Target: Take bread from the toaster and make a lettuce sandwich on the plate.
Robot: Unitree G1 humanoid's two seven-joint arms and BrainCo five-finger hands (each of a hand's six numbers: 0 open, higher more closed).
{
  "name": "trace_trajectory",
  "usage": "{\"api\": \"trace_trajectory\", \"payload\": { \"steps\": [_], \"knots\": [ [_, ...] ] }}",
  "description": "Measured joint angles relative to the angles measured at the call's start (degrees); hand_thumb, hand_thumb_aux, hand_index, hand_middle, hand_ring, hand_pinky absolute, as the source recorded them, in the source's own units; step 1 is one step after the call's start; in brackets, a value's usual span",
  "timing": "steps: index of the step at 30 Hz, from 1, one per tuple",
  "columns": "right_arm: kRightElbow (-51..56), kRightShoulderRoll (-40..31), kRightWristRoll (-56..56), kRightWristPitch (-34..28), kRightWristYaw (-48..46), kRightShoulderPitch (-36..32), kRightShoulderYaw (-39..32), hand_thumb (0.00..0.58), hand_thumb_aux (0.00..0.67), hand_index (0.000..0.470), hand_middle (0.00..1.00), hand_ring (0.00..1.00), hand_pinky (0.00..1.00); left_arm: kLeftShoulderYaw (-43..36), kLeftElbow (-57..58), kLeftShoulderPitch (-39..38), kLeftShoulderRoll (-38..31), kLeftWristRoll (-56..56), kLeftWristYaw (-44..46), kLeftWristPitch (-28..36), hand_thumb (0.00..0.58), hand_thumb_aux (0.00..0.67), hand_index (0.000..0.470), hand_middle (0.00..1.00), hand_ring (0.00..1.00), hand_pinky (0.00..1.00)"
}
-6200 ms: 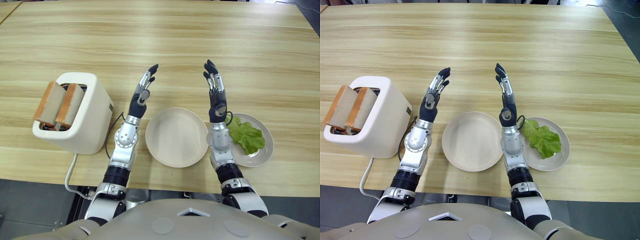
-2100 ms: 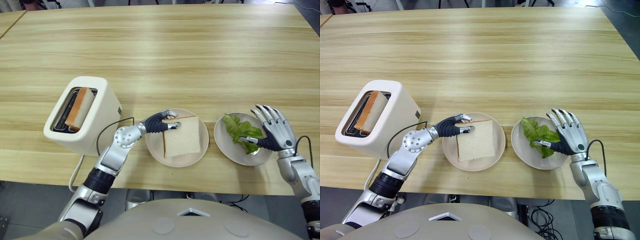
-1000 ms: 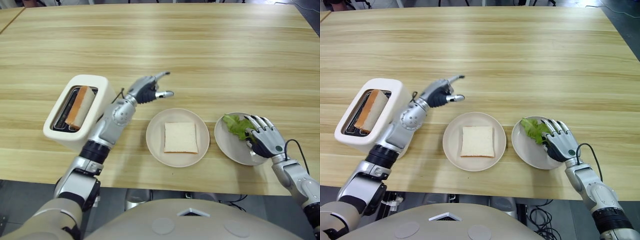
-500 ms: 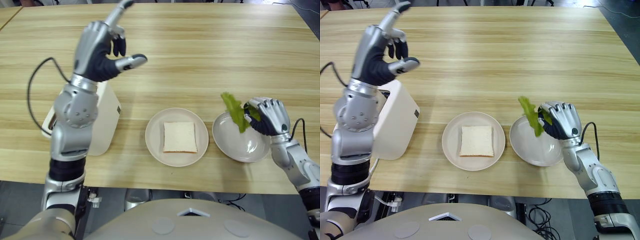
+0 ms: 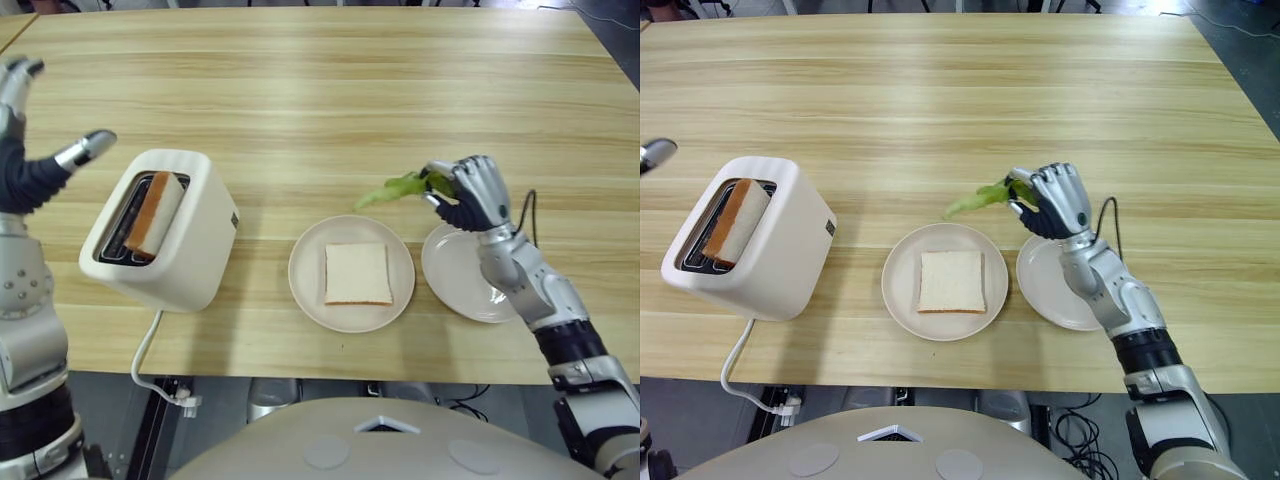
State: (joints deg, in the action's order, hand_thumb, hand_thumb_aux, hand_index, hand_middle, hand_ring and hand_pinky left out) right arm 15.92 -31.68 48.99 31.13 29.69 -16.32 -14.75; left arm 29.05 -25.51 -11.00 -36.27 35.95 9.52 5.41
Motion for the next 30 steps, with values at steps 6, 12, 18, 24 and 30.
{"api": "trace_trajectory", "payload": {
  "steps": [6, 12, 18, 24, 30],
  "knots": [
    [8.8, 4.4, 3.3, 2.3, 1.5, -5.9, -6.5, 0.580, 0.670, 0.460, 1.00, 1.00, 1.00, -2.5, 5.0, -3.5, -0.8, 0.2, 1.4, 0.2, 0.000, 0.000, 0.000, 0.00, 0.00, 0.00],
    [11.0, 6.5, 5.1, 4.7, 2.2, -6.7, -11.5, 0.580, 0.670, 0.460, 1.00, 1.00, 1.00, -6.2, 5.2, -3.7, -1.0, 0.5, 3.5, 1.1, 0.000, 0.000, 0.000, 0.00, 0.00, 0.00],
    [6.7, 4.8, 5.5, 7.0, 0.5, -1.1, -13.7, 0.580, 0.670, 0.460, 1.00, 1.00, 1.00, -8.7, 4.4, -5.9, -1.1, 0.4, 6.9, 2.2, 0.000, 0.000, 0.000, 0.00, 0.00, 0.00],
    [1.3, 0.3, 4.6, 8.7, -3.0, 4.8, -13.6, 0.580, 0.670, 0.460, 1.00, 1.00, 1.00, -9.2, 1.8, -5.8, -1.1, 0.0, 8.6, 3.2, 0.000, 0.000, 0.000, 0.00, 0.00, 0.00],
    [1.3, -1.6, 4.1, 8.9, -4.6, 6.5, -13.4, 0.580, 0.670, 0.460, 1.00, 1.00, 1.00, -10.5, 1.6, -5.8, -1.1, 0.2, 9.1, 4.2, 0.000, 0.000, 0.000, 0.00, 0.00, 0.00]
  ]
}}
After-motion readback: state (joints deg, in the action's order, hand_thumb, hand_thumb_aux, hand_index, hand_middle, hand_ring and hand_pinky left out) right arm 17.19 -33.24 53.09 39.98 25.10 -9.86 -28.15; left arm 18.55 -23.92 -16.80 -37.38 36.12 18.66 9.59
